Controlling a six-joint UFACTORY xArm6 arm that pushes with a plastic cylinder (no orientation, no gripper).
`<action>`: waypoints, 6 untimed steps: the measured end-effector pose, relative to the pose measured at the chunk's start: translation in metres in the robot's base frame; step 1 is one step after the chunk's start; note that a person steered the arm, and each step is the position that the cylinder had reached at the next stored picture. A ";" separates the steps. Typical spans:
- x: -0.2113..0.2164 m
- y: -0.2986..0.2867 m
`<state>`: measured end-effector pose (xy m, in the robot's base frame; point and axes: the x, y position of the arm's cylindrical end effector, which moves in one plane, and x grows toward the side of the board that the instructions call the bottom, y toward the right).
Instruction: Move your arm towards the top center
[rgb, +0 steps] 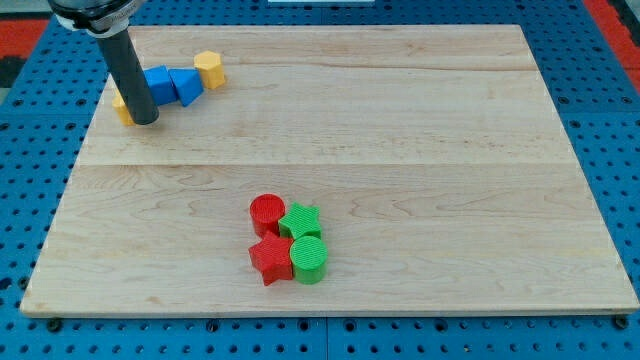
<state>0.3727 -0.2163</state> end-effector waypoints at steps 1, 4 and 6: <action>0.010 0.010; -0.063 0.232; -0.167 0.150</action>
